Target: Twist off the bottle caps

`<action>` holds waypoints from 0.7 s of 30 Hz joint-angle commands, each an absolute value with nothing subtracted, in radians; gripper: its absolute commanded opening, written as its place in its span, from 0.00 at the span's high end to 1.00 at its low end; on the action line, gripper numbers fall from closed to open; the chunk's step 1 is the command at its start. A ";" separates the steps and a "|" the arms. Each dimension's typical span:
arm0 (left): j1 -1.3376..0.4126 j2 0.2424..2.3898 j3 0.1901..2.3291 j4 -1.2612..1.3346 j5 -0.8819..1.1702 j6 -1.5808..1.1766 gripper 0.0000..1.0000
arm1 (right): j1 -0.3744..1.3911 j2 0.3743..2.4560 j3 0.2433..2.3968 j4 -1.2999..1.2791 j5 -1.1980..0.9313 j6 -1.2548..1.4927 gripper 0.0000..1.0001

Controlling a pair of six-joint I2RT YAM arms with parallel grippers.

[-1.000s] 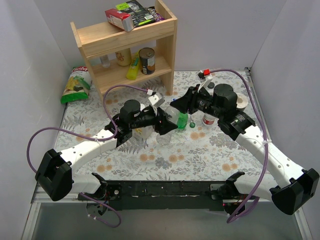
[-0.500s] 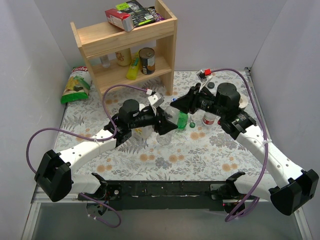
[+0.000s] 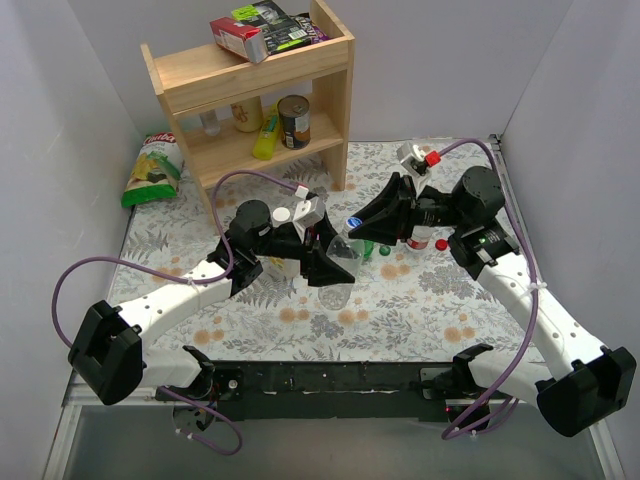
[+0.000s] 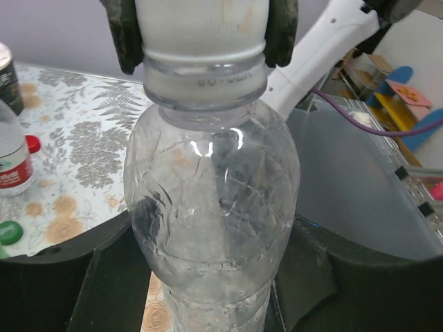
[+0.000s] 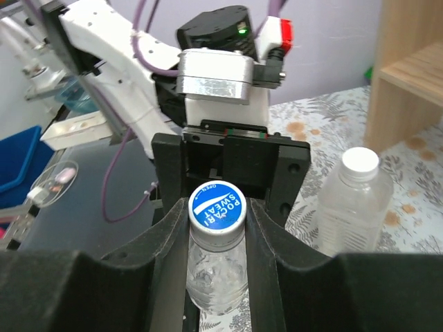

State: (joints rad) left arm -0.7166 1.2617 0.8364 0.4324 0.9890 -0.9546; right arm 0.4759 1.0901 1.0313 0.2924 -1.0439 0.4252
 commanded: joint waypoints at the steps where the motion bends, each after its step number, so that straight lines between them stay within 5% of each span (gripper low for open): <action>1: -0.733 1.229 0.842 0.514 1.092 -0.965 0.65 | 0.483 1.095 1.014 0.396 -1.203 0.452 0.99; 8: -0.733 1.233 0.856 0.463 1.023 -0.936 0.66 | 0.474 1.091 1.019 0.358 -1.154 0.449 0.95; 9: -0.733 1.233 0.861 0.440 1.002 -0.921 0.65 | 0.469 1.089 1.019 0.351 -1.143 0.448 0.80; 11: -0.733 1.229 0.870 0.378 0.915 -0.888 0.66 | 0.454 1.074 1.017 0.330 -1.099 0.439 0.64; 12: -0.733 1.224 0.876 0.364 0.879 -0.879 0.66 | 0.446 1.060 1.016 0.301 -1.085 0.433 0.41; 13: -0.733 1.224 0.879 0.333 0.826 -0.868 0.66 | 0.439 1.051 1.014 0.287 -1.048 0.433 0.33; 15: -0.733 1.221 0.879 0.313 0.763 -0.859 0.65 | 0.416 1.022 1.008 0.279 -1.016 0.437 0.24; 21: -0.733 1.232 0.891 0.264 0.611 -0.854 0.64 | 0.399 0.979 1.006 0.256 -0.832 0.503 0.23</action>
